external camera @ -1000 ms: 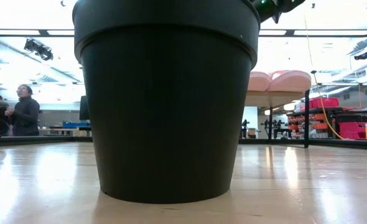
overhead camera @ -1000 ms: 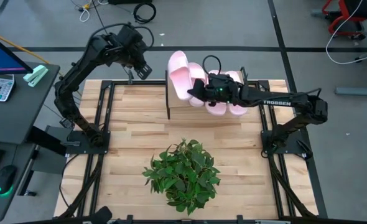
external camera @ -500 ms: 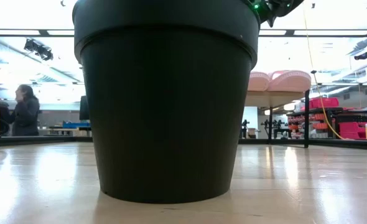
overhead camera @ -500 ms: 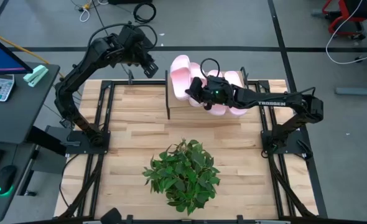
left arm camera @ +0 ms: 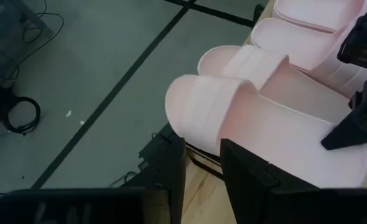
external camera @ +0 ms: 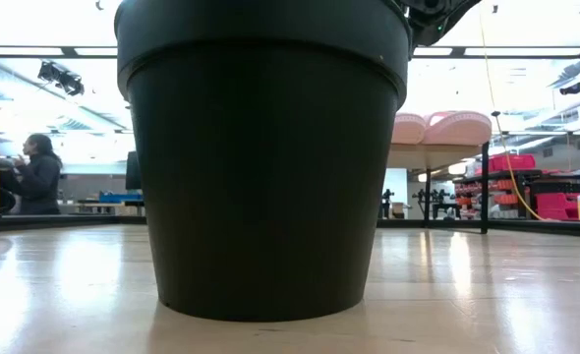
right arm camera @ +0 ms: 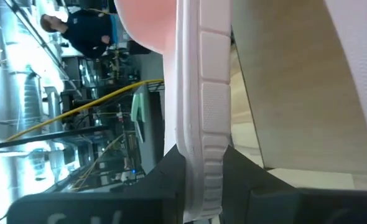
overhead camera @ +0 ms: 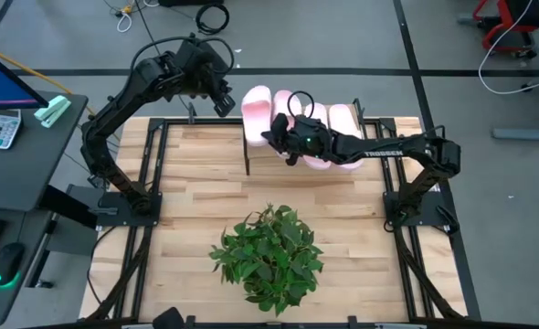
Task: Pick and place slides into the shelf
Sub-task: Put the slide on the shelf
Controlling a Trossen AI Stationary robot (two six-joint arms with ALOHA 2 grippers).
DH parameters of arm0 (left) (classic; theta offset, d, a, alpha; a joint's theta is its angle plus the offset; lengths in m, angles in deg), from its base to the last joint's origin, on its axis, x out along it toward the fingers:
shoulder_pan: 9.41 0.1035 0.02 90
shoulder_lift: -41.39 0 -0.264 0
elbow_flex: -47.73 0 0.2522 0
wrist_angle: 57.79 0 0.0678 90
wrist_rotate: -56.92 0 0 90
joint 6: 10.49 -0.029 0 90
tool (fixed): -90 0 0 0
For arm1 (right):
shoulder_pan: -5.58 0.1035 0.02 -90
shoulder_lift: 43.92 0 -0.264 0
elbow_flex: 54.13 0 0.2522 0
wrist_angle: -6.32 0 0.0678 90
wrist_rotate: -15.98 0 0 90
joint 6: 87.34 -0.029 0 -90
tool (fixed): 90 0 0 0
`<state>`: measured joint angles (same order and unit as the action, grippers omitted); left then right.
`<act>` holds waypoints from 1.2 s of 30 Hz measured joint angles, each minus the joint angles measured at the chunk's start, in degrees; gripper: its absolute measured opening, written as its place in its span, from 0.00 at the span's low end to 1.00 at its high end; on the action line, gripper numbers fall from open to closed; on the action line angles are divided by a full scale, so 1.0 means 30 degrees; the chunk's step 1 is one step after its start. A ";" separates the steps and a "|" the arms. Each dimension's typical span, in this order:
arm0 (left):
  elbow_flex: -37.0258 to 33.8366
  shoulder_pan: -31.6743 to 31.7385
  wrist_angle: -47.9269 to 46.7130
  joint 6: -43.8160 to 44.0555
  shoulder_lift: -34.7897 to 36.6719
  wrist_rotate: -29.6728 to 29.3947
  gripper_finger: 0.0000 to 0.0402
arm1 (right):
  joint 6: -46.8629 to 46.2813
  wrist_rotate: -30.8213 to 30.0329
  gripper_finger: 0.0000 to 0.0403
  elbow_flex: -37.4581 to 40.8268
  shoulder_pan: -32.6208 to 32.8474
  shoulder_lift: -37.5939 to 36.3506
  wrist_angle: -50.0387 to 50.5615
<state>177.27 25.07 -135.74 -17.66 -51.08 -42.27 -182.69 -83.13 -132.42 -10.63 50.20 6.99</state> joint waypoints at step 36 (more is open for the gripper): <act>0.0000 0.0027 -0.0005 -0.0331 0.0000 0.0000 0.25 | -0.0499 -0.0736 0.18 -0.0015 0.0021 -0.0198 0.2163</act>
<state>177.27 25.15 -135.76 -18.66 -51.08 -42.27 -184.19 -85.34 -132.46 -10.57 49.60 13.48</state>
